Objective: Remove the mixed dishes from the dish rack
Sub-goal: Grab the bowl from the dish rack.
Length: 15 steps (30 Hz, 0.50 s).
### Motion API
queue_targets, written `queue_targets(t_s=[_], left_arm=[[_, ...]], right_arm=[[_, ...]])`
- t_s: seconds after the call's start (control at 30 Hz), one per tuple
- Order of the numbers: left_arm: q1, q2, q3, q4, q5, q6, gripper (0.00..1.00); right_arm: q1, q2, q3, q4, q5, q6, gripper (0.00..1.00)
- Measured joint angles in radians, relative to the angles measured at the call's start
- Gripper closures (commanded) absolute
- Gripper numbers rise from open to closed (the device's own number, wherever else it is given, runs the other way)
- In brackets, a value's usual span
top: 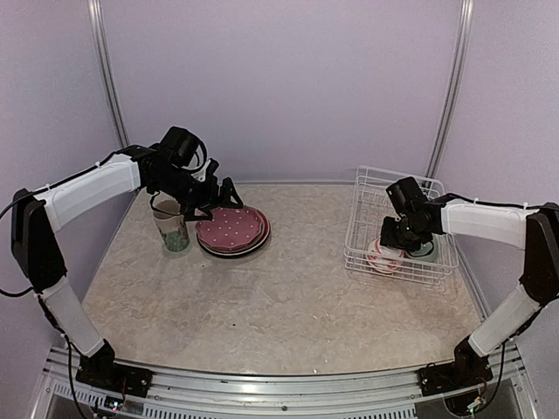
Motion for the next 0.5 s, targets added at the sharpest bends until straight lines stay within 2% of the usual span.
queue_targets(t_s=[0.2,0.5], left_arm=[[-0.003,0.000,0.006,-0.004,0.000,0.000,0.01],[-0.011,0.001,0.007,-0.007,0.000,0.003,0.01]], right_arm=[[0.000,-0.045,-0.003,0.003,0.030,0.018,0.82],[0.000,-0.055,-0.003,0.011,0.051,0.029,0.89]])
